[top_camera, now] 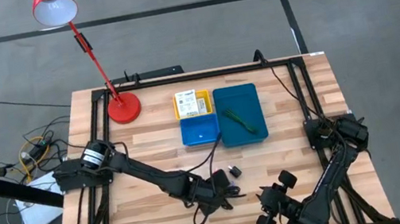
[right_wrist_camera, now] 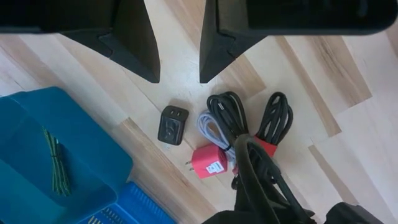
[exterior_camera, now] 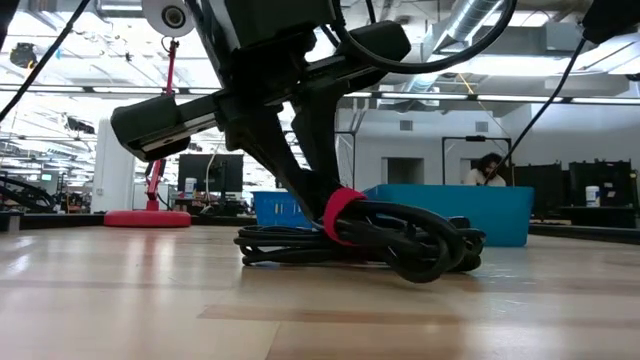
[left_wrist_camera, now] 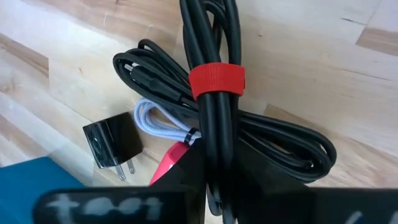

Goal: Pick and place items into bin
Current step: Put the bottom black charger cable into the light blue bin

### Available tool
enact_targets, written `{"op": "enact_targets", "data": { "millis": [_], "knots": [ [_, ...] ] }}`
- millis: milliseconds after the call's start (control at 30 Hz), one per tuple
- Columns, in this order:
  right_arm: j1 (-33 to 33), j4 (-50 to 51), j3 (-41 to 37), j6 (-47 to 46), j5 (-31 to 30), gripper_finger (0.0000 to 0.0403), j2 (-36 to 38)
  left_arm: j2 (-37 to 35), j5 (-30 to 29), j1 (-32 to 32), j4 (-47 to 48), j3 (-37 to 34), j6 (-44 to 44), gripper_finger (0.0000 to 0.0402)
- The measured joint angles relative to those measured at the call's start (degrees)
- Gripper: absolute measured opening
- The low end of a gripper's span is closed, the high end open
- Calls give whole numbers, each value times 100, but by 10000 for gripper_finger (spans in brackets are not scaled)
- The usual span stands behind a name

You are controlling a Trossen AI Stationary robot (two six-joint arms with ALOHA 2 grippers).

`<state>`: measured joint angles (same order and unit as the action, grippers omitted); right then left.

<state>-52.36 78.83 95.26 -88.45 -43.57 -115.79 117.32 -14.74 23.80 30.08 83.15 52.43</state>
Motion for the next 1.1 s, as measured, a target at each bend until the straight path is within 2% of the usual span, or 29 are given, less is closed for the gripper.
{"op": "enact_targets", "data": {
  "millis": [167,300,567,767,833,1100],
  "knots": [
    [0,0,0,-2,0,107,0,0,-274,104,96,0,-112,27],
    [0,0,0,-2,0,107,0,0,-754,278,220,50,-105,32],
    [0,0,0,-4,2,107,0,0,-1801,492,1123,727,-264,27],
    [0,0,0,-6,2,107,0,0,-2470,443,2286,1435,-564,27],
    [-4,0,0,-6,4,107,0,-2,-2533,367,2815,1716,-688,27],
    [-11,-2,0,-9,9,107,0,-7,-3186,-307,4830,2728,-911,27]
  ]
}}
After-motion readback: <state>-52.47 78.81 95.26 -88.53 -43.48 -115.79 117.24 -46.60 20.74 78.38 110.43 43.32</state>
